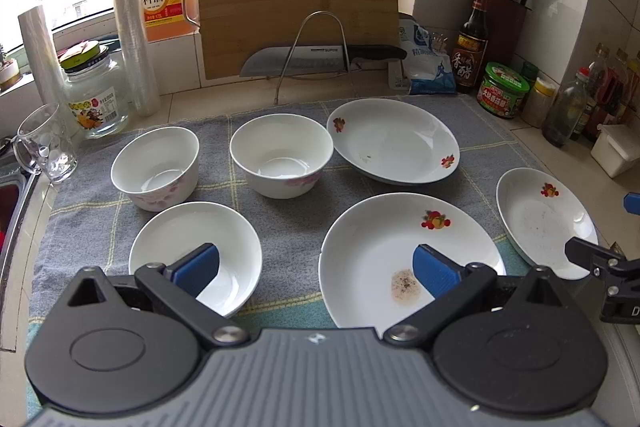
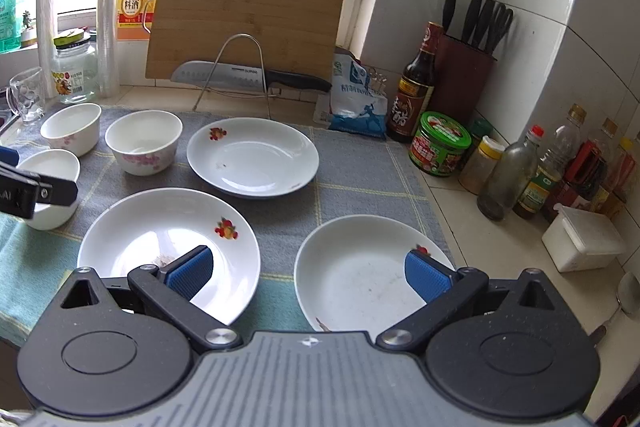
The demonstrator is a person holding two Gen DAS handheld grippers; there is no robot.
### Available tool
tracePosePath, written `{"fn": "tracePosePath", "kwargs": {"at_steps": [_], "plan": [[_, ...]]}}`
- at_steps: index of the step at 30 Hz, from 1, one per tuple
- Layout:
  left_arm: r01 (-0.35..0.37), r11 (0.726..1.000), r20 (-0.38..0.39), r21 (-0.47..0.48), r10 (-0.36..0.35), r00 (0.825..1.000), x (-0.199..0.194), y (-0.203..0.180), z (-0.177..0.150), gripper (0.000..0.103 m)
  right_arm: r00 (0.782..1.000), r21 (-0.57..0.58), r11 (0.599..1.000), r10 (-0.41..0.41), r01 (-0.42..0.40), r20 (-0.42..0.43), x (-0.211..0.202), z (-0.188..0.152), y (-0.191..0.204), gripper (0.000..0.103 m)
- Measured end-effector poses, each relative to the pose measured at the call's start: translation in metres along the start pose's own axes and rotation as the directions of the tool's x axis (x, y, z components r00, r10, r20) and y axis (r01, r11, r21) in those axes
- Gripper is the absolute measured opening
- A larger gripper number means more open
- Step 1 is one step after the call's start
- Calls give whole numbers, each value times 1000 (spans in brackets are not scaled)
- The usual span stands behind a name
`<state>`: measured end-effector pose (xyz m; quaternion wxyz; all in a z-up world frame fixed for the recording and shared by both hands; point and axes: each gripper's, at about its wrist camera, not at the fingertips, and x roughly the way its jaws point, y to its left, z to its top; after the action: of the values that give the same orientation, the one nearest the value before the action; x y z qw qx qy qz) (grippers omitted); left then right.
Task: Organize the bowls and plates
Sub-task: 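Move the left tool toward the white fruit-print plate beside the green jar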
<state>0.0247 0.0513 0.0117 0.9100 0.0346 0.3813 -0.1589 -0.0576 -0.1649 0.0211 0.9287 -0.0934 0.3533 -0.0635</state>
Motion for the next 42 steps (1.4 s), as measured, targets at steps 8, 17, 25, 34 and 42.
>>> {"fn": "tracePosePath", "kwargs": {"at_steps": [8, 17, 25, 34, 42], "plan": [[60, 998, -10, 17, -60, 998, 9, -21, 8, 102, 994, 36, 999, -2, 6, -108, 25, -42, -36, 103], [81, 995, -52, 59, -77, 996, 27, -61, 23, 102, 981, 100, 995, 42, -24, -189, 62, -73, -75, 103], [96, 986, -79, 139, -86, 993, 48, -104, 39, 102, 971, 110, 989, 117, -95, -209, 93, -90, -95, 103], [158, 957, -116, 245, -132, 984, 78, -152, 59, 101, 962, 50, 976, 217, -211, -169, 106, -90, -106, 103], [282, 914, -198, 291, -231, 953, 115, -188, 76, 100, 959, -6, 963, 267, -269, -96, 105, -99, -116, 103]]}}
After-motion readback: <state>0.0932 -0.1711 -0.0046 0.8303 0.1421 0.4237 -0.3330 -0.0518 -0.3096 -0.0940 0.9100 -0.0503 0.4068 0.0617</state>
